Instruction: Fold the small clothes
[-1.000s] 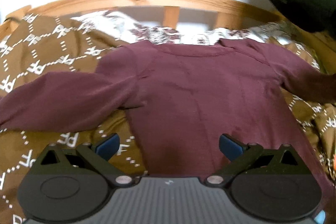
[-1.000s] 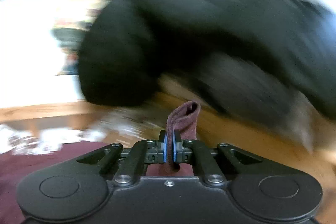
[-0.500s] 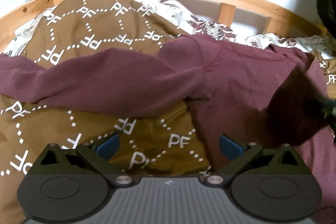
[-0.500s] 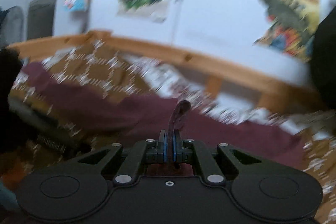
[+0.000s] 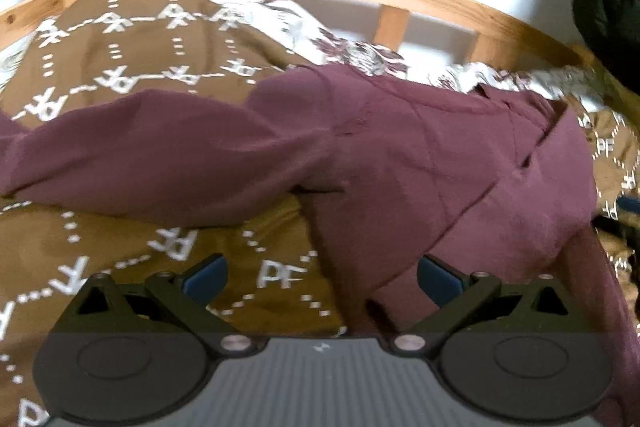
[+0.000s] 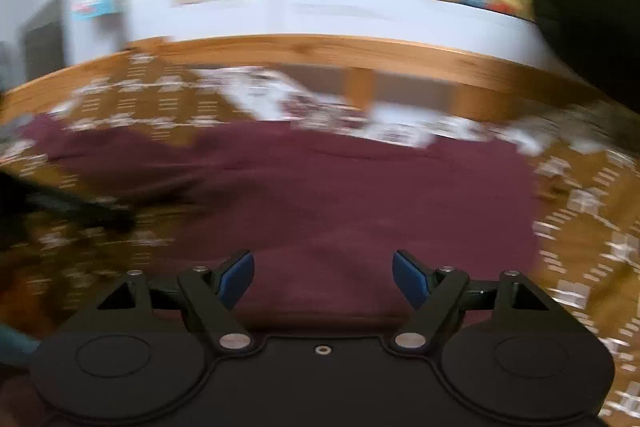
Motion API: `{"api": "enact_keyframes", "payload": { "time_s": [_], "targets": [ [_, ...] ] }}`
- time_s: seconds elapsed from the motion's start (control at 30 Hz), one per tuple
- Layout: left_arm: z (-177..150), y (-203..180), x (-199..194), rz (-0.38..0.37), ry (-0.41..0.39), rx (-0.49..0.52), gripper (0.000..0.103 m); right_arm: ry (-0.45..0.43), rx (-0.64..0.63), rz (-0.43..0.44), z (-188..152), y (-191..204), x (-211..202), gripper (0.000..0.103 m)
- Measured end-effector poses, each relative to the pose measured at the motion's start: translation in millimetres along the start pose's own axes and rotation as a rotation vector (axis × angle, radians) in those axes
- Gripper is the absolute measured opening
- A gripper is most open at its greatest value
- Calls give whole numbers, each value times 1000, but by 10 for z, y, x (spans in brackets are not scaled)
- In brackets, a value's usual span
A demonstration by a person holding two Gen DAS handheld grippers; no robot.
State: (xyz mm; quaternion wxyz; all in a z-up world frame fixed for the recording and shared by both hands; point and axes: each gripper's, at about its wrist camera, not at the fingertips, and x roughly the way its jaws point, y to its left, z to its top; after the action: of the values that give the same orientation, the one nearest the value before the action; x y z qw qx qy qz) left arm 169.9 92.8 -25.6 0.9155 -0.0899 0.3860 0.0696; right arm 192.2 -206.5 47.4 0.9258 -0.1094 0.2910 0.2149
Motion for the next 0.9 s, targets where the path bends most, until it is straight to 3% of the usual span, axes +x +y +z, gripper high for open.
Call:
{"api": "enact_keyframes", "payload": {
  "time_s": [0.2,0.4,0.47,0.53,0.67,0.8,0.9],
  "targets": [
    [-100,-315,281,22,50,83,102,35,88,-198,91,-766,450,70],
    [-178,-450,402,60,53,152,102,55,103,-182,161,-1116,791,52],
    [-199,-449,429,75,56,156,102,85,98,-156,186,-1134,872,22],
    [-205,-433,431,77,56,145,102,76,113,-159,228,-1153,869,15],
    [-193,-412,477,77,83,129,102,33,195,-202,270,-1244,769,12],
    [-201,-404,453,82,78,131,102,47,331,-227,177,-1418,838,9],
    [-199,-305,322,72,54,92,102,36,316,-228,172,-1379,820,10]
  ]
}}
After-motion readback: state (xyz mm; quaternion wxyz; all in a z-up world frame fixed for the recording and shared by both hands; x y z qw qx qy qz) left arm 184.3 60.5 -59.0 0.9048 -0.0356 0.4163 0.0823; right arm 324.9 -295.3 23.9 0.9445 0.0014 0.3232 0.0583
